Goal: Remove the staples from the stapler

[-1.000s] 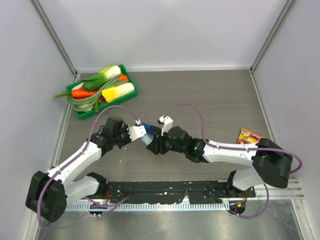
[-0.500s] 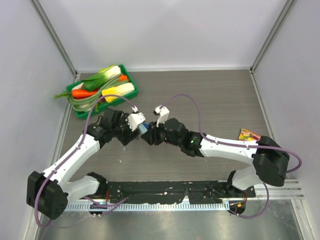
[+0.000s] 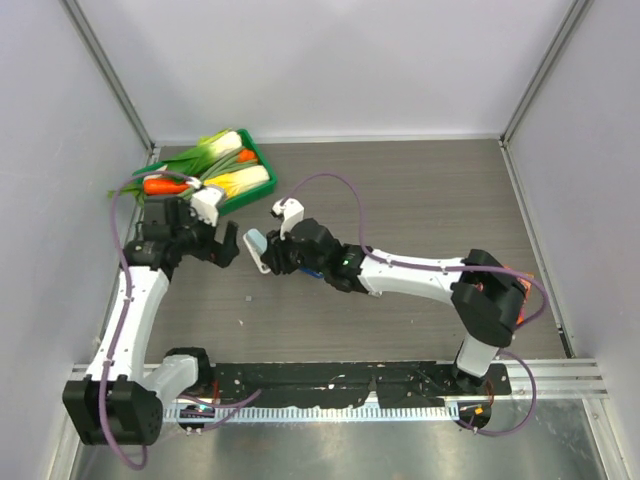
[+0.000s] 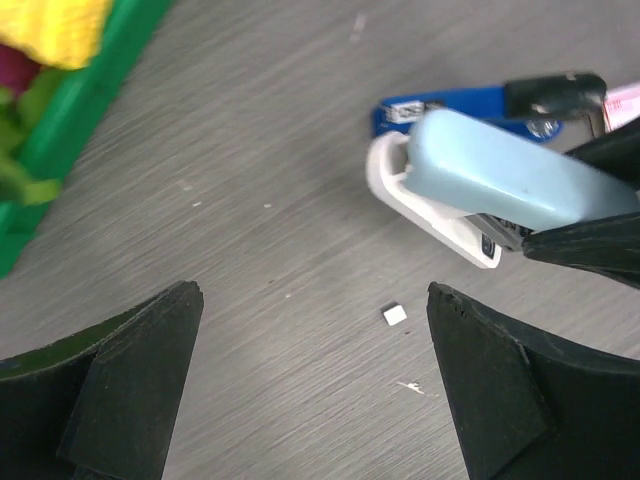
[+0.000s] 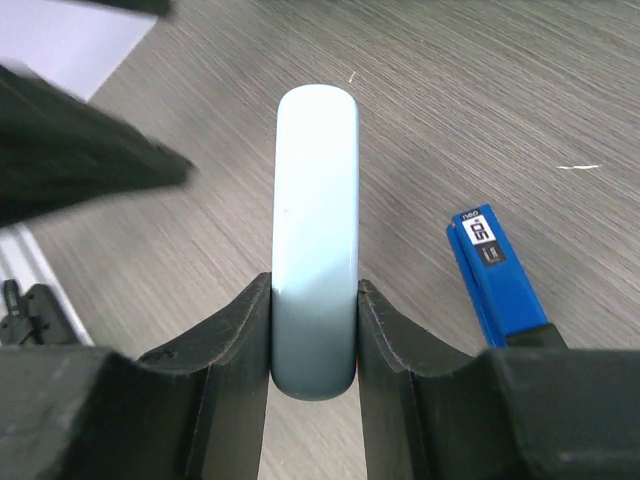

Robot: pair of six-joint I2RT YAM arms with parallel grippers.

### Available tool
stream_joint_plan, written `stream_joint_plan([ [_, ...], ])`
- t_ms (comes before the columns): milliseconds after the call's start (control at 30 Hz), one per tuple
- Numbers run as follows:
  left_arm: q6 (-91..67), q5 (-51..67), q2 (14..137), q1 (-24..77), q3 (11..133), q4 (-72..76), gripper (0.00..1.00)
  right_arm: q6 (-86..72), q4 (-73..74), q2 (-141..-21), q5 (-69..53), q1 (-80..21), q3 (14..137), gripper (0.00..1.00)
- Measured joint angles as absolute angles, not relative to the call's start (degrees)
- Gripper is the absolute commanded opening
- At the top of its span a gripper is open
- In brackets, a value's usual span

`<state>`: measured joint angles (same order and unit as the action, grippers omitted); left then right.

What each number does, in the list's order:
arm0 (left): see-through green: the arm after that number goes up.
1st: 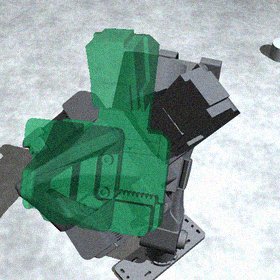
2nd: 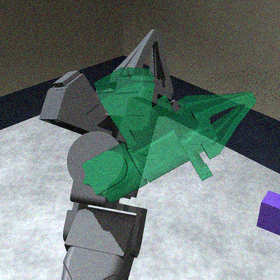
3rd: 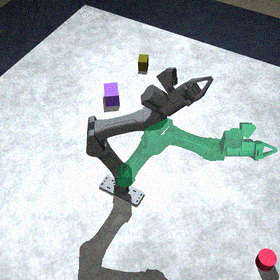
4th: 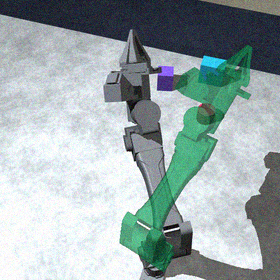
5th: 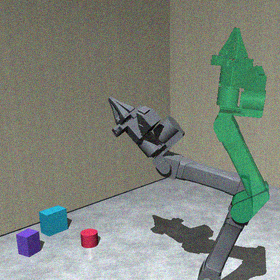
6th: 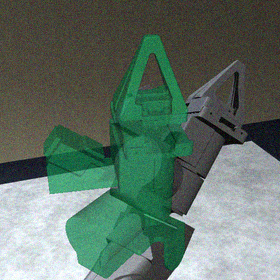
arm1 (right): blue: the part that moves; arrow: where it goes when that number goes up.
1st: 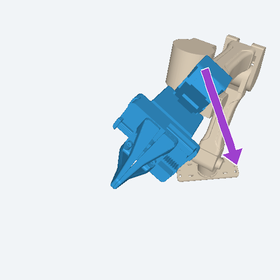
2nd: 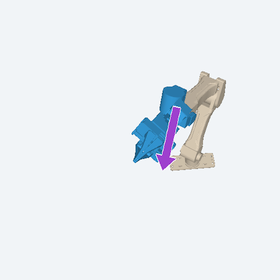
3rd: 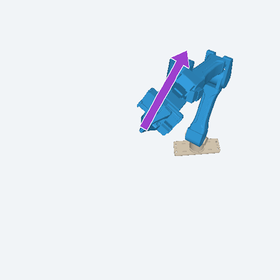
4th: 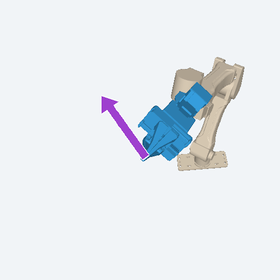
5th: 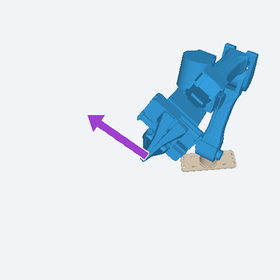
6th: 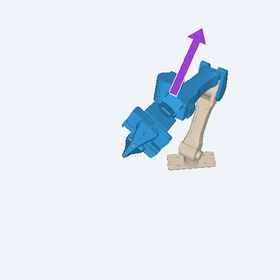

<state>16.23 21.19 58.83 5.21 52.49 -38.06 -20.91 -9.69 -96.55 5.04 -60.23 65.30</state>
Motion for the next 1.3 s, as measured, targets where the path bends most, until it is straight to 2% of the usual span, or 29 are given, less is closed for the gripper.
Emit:
stream_joint_plan([
  [67,15.5,23.9,58.7,-1.1,54.3,-39.1,1.00,-19.9,-9.0,-99.8,5.0,-60.2,67.7,0.01],
  [167,15.4,26.5,57.9,-5.5,55.5,-40.1,1.00,-18.5,-7.2,-105.0,5.1,-60.2,71.4,0.01],
  [367,15.2,30.0,56.1,-6.2,55.5,-42.7,1.00,-14.9,-0.5,-118.7,6.7,-60.2,84.9,0.01],
  [533,15.0,31.2,55.3,-6.2,55.5,-43.8,1.00,-13.5,5.5,-125.4,8.6,-60.2,92.6,0.02],
  [600,14.9,31.6,54.9,-6.2,55.5,-44.1,1.00,-13.4,8.1,-127.2,9.3,-60.2,95.2,0.10],
  [633,14.9,31.6,54.8,-6.2,55.5,-44.1,1.00,-13.4,8.8,-127.7,9.5,-60.2,96.0,0.28],
  [667,14.9,31.7,54.7,-6.3,55.5,-44.1,1.00,-13.4,9.2,-128.1,9.6,-60.2,96.6,0.39],
  [733,14.9,31.7,54.7,-6.3,55.5,-44.1,1.00,-13.3,10.0,-128.2,9.6,-60.3,97.0,0.58],
  [800,14.8,31.7,54.7,-6.3,55.3,-44.0,1.00,-13.4,10.4,-128.2,9.4,-60.4,97.0,0.69],
  [833,14.7,31.6,54.7,-6.3,55.2,-43.9,1.00,-13.2,11.0,-128.2,9.1,-60.4,97.0,0.80],
  [1067,13.9,31.3,55.1,-6.3,52.7,-43.1,1.00,-12.5,13.3,-125.6,7.0,-60.4,96.9,0.82],
  [1300,13.9,32.1,56.5,-6.3,51.9,-43.1,1.00,-9.9,13.3,-109.7,8.1,-59.3,89.4,0.82],
])
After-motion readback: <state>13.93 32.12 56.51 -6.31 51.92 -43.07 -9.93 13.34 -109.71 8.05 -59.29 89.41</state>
